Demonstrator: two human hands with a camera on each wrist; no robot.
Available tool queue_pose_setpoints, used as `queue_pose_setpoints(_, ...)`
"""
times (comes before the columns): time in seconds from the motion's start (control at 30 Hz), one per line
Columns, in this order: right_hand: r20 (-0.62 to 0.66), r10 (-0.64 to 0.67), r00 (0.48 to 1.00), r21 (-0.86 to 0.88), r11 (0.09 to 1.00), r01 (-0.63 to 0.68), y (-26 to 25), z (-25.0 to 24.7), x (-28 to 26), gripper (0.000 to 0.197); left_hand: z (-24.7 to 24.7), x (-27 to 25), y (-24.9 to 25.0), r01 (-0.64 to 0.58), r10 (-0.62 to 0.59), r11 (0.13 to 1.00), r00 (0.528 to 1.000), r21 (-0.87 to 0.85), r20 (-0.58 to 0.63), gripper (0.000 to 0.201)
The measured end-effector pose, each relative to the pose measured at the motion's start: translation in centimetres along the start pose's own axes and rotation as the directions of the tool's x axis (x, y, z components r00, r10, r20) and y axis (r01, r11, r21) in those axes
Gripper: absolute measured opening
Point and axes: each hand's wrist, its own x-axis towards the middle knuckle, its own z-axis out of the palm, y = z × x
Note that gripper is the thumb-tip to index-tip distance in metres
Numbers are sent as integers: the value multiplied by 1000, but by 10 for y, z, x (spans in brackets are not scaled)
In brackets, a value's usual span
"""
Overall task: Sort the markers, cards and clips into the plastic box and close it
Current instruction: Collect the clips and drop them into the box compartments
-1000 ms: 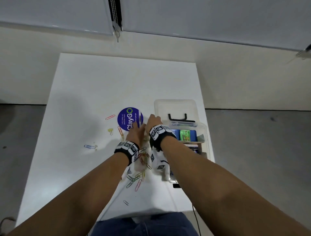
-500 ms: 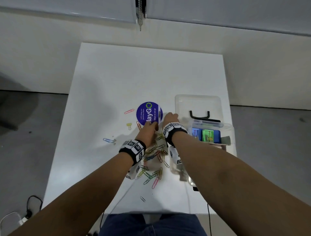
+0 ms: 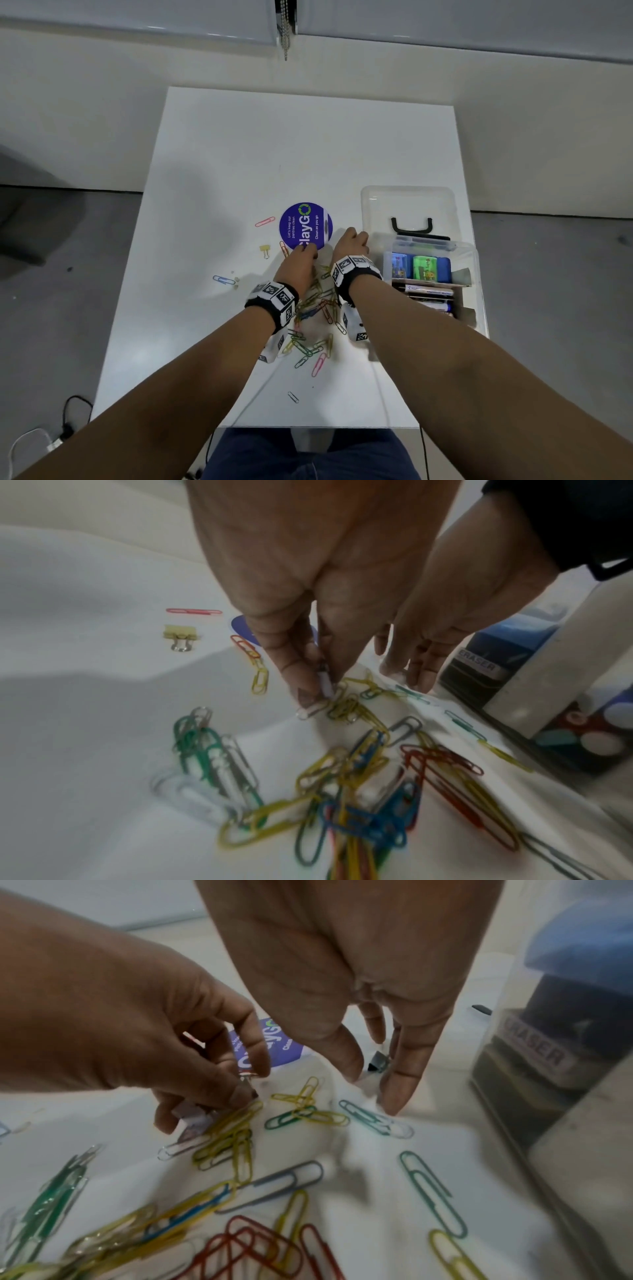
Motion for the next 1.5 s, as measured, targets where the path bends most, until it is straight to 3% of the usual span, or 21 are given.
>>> queue_pose_setpoints(0.2,108,-31,994,-5,999,32,10,7,-17,39,12,-17,-8,51,-52,999,997,-9,-54,15)
queue_pose_setpoints(0.33,37,-113,993,-7,993,114,3,4,-33,32,8,-26,-15,25,-28,998,997,-52,-66,10)
queue_pose_setpoints(0.5,-1,-227,974,227,948,222,6,-31,-61,29,-15,-38,-2,-103,61,976,975,-192,-212,3)
queue_pose_setpoints(0.67,-57,-254,965,415,874,255,57,-64,-94,11,-37,-50,25,-176,102,944,960,-280,-260,4)
queue_pose_setpoints(0.83,-18,-290,957,462,847,265,123,-86,-118,3,-50,-78,71,-194,169,878,981,-437,-96,4)
queue_pose_setpoints(1.0,89,-217,972,325,929,177,168,-87,-131,10,-16,-108,128,-214,270,902,957,-375,102,11)
queue_pose_setpoints(1.13,168,-251,953,181,959,220,177,-86,-135,16,1,-114,149,-223,282,929,944,-294,174,10)
queue_pose_setpoints(1.23,127,-255,959,185,956,229,178,-85,-136,27,-2,-113,142,-219,287,925,938,-309,195,18)
queue_pose_setpoints(1.37,-55,-233,971,232,943,240,157,-81,-135,31,-20,-99,105,-134,184,902,979,-410,84,16)
queue_pose_setpoints(1.43,-117,-285,951,274,911,307,133,-80,-136,30,-27,-82,73,-125,121,939,992,-321,-32,16)
queue_pose_setpoints(1.5,-83,-350,933,319,878,357,102,-74,-138,30,-30,-64,31,-51,26,982,990,-182,-136,19)
